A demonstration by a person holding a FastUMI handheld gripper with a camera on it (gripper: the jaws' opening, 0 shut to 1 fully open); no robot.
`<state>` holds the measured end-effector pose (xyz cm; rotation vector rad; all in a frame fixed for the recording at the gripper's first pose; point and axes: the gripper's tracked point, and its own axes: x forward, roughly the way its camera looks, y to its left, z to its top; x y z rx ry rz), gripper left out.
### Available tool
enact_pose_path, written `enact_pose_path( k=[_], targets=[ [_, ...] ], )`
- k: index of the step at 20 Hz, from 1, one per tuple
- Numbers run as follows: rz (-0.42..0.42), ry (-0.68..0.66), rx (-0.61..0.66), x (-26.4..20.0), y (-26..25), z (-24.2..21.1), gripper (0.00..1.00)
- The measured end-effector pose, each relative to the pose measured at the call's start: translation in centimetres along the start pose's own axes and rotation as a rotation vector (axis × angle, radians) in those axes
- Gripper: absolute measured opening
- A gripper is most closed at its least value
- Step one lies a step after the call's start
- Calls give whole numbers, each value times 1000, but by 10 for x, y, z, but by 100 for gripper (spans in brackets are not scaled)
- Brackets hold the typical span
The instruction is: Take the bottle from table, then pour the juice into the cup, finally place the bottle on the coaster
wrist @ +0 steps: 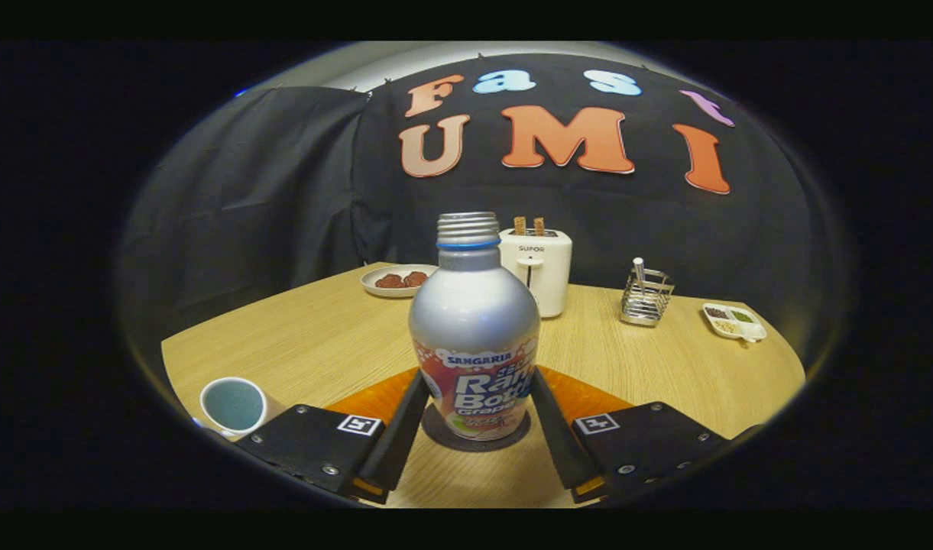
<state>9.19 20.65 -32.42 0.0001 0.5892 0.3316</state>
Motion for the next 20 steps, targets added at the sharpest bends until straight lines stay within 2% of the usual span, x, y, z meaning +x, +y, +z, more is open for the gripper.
enact_pose_path(
  k=[3,10,12,16,20],
  targets=[
    [11,11,30,2,1,-3,77],
    [19,0,13,1,5,-4,77],
    [24,32,8,3,8,-14,80],
    [30,13,10,-9,13,-7,96],
    [13,-59,1,-32,3,14,98]
  ],
)
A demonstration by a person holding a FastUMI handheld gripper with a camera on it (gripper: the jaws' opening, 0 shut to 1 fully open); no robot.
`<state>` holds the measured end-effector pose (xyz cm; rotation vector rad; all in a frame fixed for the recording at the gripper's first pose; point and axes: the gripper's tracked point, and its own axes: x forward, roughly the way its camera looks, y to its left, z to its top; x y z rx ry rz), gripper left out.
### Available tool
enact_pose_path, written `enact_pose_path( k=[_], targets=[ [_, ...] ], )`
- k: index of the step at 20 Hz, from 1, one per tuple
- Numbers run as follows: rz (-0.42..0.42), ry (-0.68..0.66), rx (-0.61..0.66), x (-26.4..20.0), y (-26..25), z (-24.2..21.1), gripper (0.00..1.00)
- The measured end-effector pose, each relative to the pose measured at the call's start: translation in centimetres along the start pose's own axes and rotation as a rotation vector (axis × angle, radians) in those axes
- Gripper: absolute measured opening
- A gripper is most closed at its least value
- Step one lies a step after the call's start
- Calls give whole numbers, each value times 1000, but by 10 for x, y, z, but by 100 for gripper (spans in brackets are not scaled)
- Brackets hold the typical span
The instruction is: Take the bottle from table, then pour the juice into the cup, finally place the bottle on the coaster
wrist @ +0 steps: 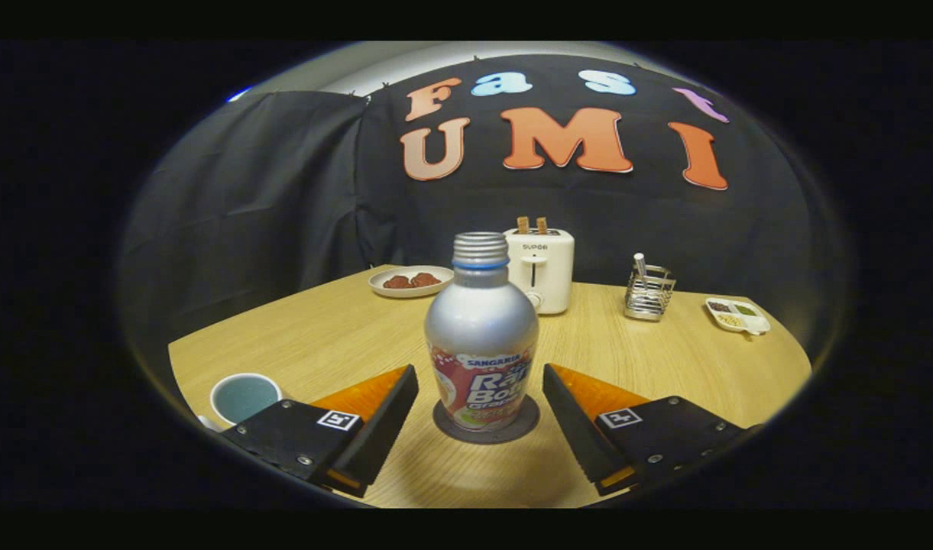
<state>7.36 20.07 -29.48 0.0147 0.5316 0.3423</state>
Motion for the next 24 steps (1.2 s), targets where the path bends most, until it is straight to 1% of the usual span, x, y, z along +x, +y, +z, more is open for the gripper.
enact_pose_path(
  k=[5,10,13,18,24],
  targets=[
    [-28,-135,37,-41,-17,47,97],
    [-72,-255,38,-88,-43,87,97],
    [-102,-296,59,-113,-62,102,97],
    [-183,-328,70,-146,-100,115,97],
    [-240,-388,64,-186,-119,137,97]
  ],
)
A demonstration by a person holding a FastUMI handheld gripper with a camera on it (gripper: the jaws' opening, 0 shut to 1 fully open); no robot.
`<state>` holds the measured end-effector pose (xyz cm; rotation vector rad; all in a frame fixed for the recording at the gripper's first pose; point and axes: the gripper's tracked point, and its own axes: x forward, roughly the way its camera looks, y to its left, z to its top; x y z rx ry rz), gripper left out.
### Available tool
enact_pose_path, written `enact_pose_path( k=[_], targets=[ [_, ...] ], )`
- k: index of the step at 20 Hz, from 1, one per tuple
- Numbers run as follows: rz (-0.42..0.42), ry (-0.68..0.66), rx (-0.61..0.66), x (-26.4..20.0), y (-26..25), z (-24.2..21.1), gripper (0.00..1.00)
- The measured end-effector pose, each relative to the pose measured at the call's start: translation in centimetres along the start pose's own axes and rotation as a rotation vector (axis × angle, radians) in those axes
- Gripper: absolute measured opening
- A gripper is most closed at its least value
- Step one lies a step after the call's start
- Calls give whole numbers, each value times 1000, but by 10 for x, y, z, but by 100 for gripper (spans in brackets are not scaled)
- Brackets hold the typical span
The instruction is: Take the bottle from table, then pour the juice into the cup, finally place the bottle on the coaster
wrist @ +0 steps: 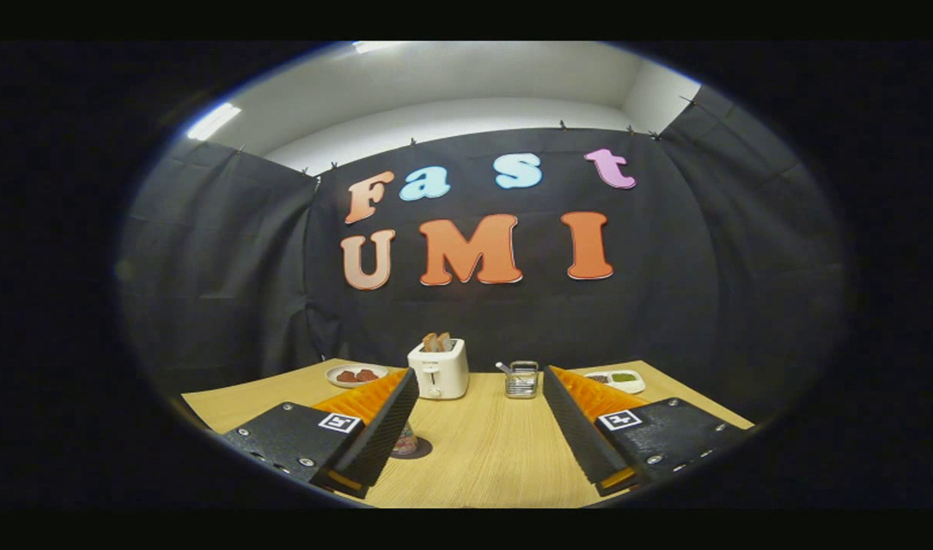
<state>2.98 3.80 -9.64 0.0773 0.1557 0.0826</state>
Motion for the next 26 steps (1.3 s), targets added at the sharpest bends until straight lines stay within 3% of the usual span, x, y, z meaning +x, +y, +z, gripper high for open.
enact_pose_path(
  k=[11,26],
  targets=[
    [-49,-82,-19,-35,-22,42,97],
    [-78,-89,-47,-38,-25,41,97]
  ],
)
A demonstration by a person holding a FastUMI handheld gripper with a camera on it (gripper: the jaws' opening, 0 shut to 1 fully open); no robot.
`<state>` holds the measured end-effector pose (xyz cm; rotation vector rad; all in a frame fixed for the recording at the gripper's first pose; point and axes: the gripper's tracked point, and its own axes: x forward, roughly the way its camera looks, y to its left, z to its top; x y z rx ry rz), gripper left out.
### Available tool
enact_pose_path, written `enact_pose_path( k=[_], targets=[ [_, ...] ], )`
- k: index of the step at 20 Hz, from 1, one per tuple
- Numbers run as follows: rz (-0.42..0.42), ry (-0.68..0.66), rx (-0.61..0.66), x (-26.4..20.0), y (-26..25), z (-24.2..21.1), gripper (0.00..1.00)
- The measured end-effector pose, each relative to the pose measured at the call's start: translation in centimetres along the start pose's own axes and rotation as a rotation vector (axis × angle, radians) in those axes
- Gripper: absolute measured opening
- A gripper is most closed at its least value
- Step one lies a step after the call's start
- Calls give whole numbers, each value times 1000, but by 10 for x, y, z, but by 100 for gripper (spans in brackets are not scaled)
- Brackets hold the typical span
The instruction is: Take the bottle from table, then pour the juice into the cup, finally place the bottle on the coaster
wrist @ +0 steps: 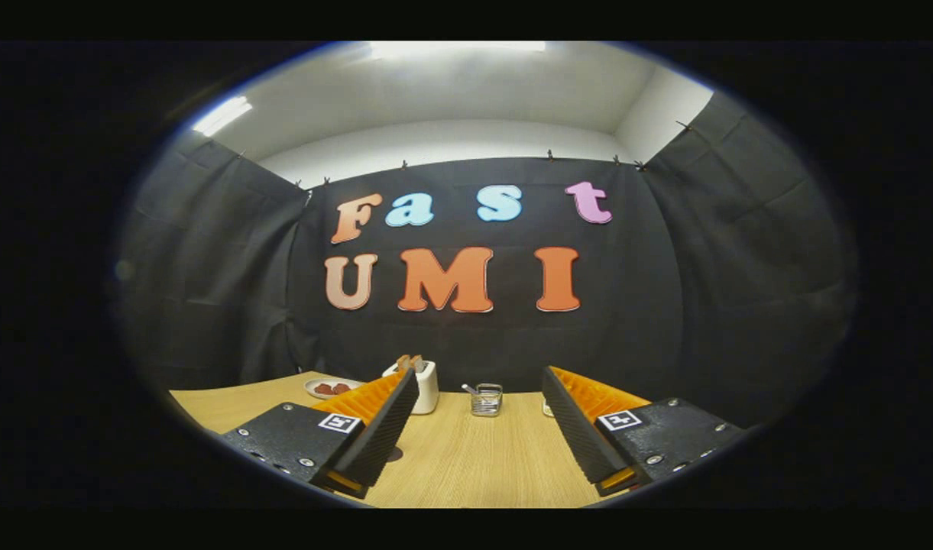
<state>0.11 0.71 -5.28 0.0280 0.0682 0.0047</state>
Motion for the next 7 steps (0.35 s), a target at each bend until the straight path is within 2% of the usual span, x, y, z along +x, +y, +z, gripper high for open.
enact_pose_path(
  k=[7],
  targets=[
    [4,0,6,3,6,-2,97]
  ],
)
